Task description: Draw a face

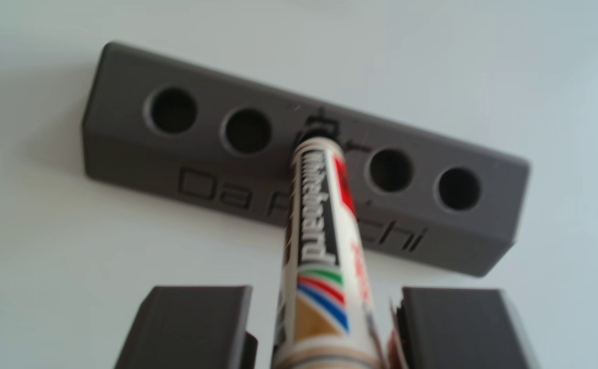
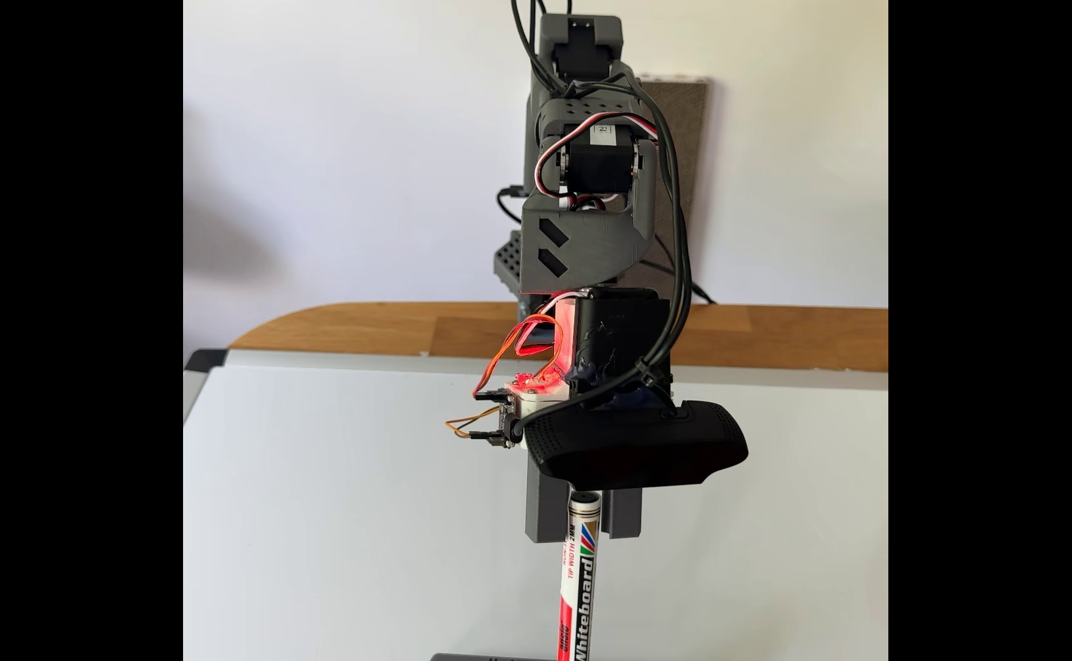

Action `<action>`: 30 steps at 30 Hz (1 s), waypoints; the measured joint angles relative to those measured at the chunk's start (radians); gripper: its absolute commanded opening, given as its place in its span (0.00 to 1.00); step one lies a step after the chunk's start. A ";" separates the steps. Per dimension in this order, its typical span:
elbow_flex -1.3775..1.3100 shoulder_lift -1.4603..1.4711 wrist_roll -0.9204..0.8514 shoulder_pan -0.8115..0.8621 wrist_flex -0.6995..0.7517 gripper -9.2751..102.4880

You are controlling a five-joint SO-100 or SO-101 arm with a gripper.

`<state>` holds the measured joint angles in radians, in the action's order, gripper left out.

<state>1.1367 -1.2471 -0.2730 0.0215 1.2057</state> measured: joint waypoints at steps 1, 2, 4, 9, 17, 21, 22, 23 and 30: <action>0.000 0.000 0.000 0.000 0.005 0.63; 0.000 0.000 0.000 0.000 0.005 0.63; -0.002 0.000 0.000 -0.002 0.005 0.63; -0.002 0.000 0.000 -0.002 0.005 0.63; -0.002 0.000 0.000 -0.002 0.005 0.50; -0.002 0.000 0.000 -0.002 0.005 0.47; -0.002 0.000 0.000 -0.002 0.005 0.45; -0.002 0.000 0.000 -0.002 0.005 0.43; -0.002 0.000 0.000 -0.002 0.005 0.27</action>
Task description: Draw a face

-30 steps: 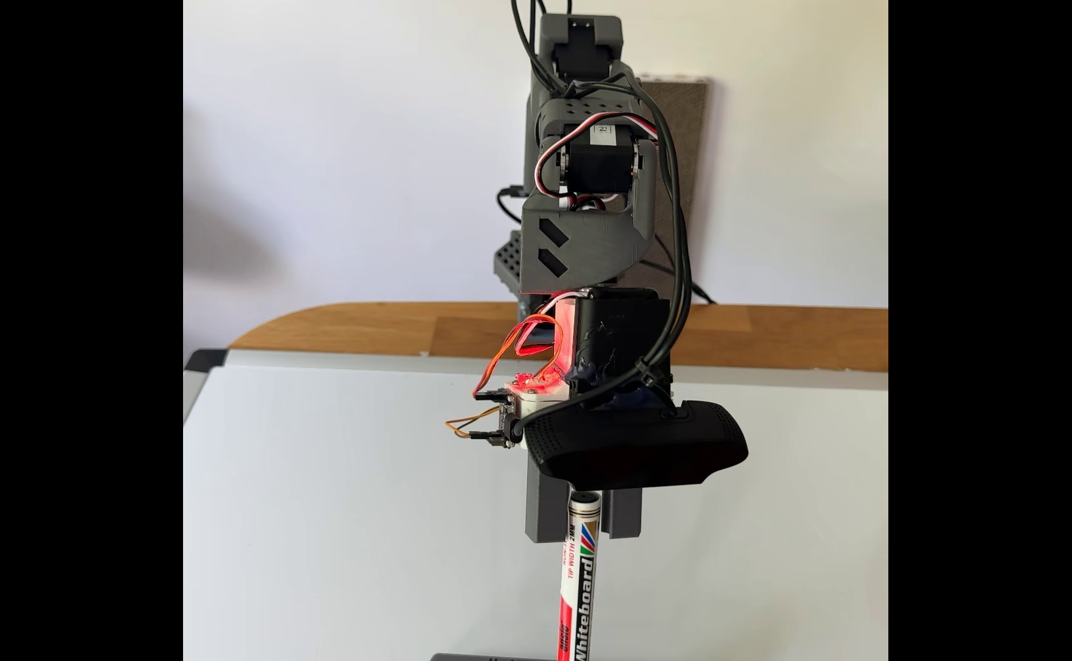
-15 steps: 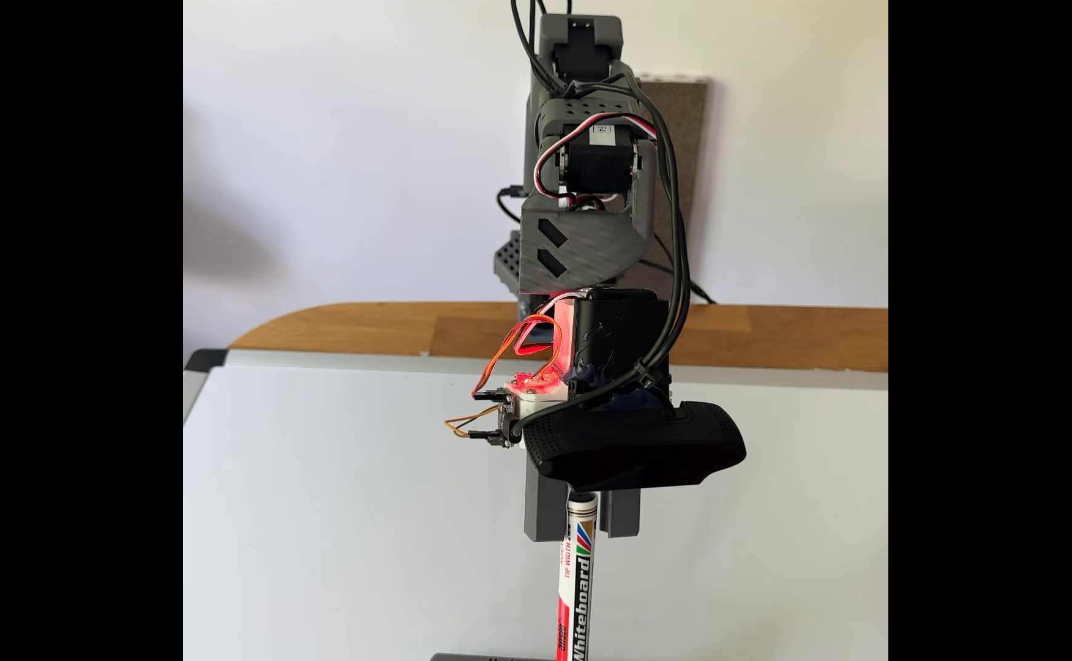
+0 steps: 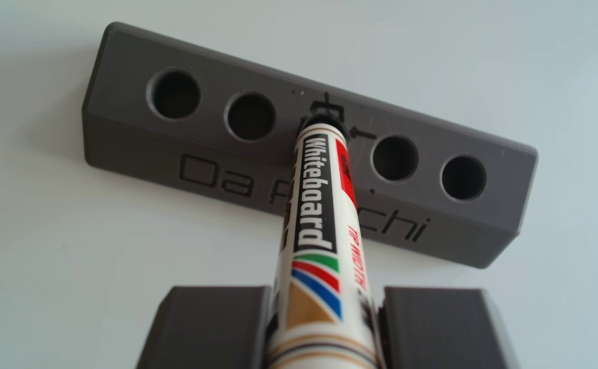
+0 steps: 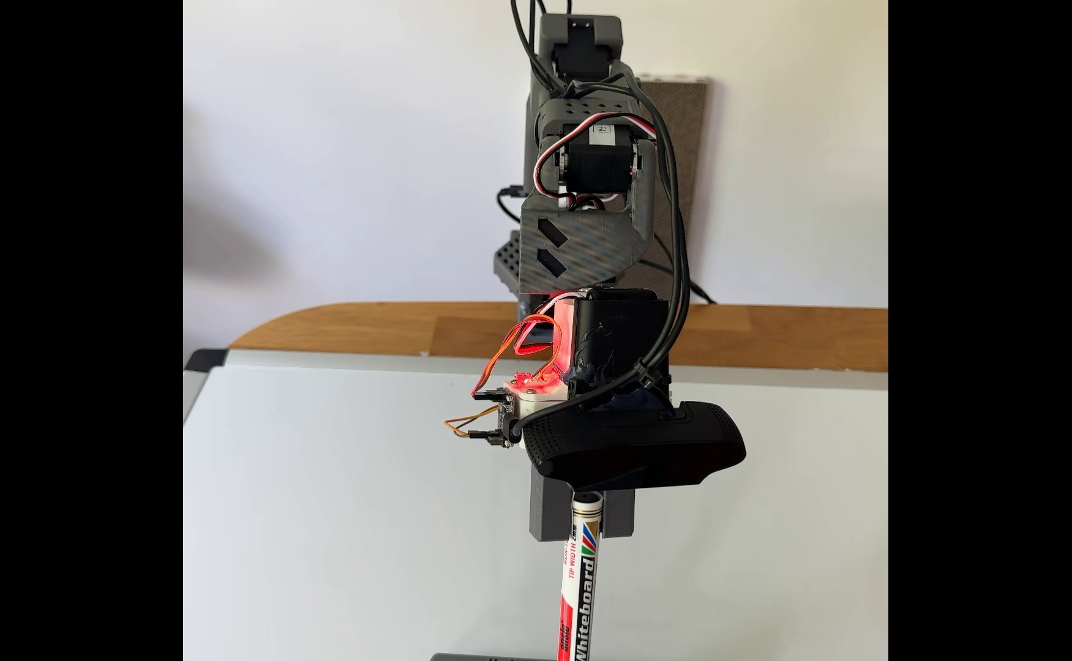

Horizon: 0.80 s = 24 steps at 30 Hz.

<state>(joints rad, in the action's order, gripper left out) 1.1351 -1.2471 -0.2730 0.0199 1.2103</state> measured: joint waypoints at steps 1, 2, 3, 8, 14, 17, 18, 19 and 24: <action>0.000 0.000 0.000 0.000 0.000 0.25; 0.000 0.000 0.000 0.000 0.000 0.23; 0.000 0.000 0.000 0.000 0.000 0.22; 0.000 0.000 0.000 0.000 0.000 0.21; 0.000 0.000 0.000 0.000 0.000 0.21; 0.000 0.000 0.008 0.000 0.000 0.19; 0.000 0.000 0.009 0.000 0.000 0.17; 0.000 0.000 0.009 0.000 0.000 0.15; 0.000 0.000 0.009 0.000 0.000 0.08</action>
